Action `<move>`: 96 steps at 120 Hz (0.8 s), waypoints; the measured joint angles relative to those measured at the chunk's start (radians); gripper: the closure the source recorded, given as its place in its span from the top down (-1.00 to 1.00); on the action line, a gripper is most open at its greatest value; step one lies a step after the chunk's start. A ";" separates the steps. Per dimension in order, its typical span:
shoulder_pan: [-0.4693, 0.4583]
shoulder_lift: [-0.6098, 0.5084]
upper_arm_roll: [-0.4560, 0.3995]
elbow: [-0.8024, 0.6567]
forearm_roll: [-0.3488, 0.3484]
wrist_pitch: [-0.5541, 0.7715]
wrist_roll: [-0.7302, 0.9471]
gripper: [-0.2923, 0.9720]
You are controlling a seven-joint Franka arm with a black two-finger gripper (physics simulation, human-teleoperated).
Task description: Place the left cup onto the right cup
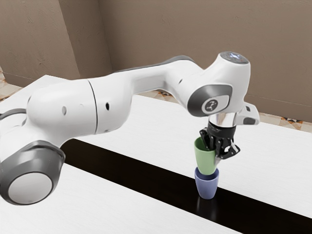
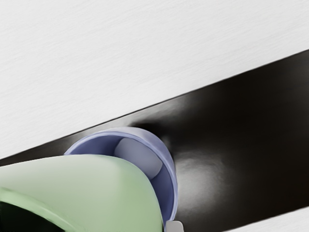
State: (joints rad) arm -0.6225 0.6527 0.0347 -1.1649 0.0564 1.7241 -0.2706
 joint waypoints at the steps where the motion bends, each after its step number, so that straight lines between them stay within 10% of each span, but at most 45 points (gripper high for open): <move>1: 0.000 0.001 0.000 0.000 0.000 0.000 0.000 -0.70; 96: 0.016 0.070 -0.010 0.029 -0.007 0.019 -0.016 -0.70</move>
State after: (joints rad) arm -0.6065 0.7230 0.0251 -1.1361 0.0499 1.7430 -0.2868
